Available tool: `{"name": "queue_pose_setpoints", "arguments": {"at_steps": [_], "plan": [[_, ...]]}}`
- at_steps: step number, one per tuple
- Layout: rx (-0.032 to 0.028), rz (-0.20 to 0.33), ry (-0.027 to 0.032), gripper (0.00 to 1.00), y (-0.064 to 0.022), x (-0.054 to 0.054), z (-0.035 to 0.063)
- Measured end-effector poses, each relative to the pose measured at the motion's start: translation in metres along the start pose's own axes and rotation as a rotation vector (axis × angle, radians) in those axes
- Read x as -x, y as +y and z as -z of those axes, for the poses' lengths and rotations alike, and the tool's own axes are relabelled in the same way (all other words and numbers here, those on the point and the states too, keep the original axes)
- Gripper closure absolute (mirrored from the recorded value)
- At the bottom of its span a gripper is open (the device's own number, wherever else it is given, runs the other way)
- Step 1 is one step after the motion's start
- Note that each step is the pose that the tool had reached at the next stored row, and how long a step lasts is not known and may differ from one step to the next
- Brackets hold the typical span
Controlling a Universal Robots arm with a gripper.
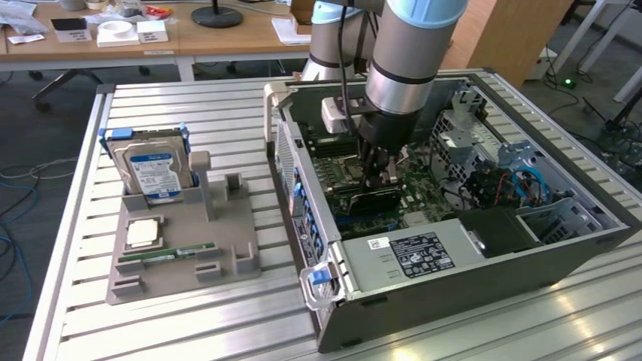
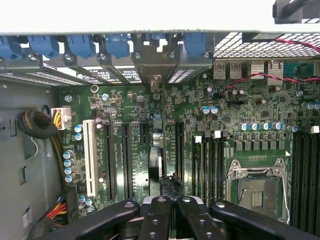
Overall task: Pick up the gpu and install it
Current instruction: 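Press down on the gpu until it lock into place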
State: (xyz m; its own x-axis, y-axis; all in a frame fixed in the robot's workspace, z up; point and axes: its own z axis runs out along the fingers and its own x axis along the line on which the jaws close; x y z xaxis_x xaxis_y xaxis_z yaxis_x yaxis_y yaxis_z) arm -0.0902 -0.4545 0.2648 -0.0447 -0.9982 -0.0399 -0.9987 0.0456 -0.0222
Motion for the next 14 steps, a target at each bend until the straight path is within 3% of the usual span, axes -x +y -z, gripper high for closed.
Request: {"name": "queue_pose_setpoints", "arguments": {"at_steps": [14], "plan": [[0.0000,0.000,0.0001,0.89,0.0000,-0.0001,-0.0013]]}}
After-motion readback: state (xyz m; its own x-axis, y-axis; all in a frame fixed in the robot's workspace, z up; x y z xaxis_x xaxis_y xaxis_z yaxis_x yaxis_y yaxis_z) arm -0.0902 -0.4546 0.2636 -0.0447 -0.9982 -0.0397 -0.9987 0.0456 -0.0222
